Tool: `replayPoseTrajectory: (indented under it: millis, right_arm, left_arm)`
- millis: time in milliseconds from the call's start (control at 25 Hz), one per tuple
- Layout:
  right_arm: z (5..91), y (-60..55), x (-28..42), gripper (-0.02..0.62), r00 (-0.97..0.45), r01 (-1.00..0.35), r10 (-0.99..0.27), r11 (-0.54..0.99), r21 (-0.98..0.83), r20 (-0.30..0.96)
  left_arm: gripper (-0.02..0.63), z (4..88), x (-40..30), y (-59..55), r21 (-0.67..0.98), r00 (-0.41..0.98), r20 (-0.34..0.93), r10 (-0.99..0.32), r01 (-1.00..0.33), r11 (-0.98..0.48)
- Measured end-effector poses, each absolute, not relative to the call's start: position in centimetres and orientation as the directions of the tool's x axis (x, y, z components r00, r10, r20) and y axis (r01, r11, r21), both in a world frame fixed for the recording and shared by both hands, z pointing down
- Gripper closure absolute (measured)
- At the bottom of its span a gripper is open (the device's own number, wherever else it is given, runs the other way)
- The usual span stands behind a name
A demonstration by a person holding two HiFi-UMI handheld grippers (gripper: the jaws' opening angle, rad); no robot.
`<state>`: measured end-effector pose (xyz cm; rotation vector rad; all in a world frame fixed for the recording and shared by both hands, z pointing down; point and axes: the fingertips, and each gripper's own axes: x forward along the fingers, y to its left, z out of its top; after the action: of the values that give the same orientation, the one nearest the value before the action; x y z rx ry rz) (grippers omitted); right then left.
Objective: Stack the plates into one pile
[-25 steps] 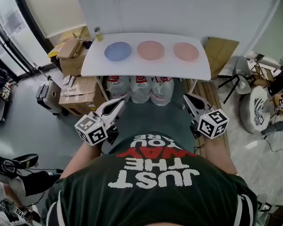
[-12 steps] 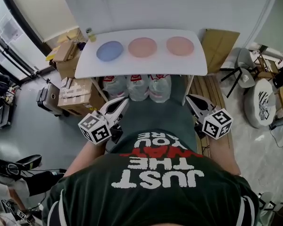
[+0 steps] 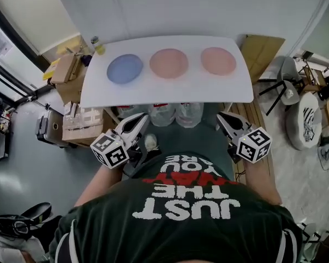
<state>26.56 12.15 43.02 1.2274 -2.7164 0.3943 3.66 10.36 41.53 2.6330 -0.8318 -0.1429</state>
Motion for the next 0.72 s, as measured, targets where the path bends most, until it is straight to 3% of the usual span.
replayPoseTrajectory:
  millis: [360,720]
  right_arm:
    - [42.8,-10.7,18.3,0.589,-0.569,-0.822,-0.780,0.523,-0.228,0.261]
    - [46.8,-23.3,19.4,0.589,-0.555,-0.830,-0.747,0.475,-0.291,0.366]
  left_arm:
    - [0.598,41.8,-2.5,-13.7,0.356,0.900,0.022,-0.436,-0.415,-0.838]
    - [0.598,44.6,-0.7,-24.8,0.435,0.904,0.049,-0.425,-0.403,-0.806]
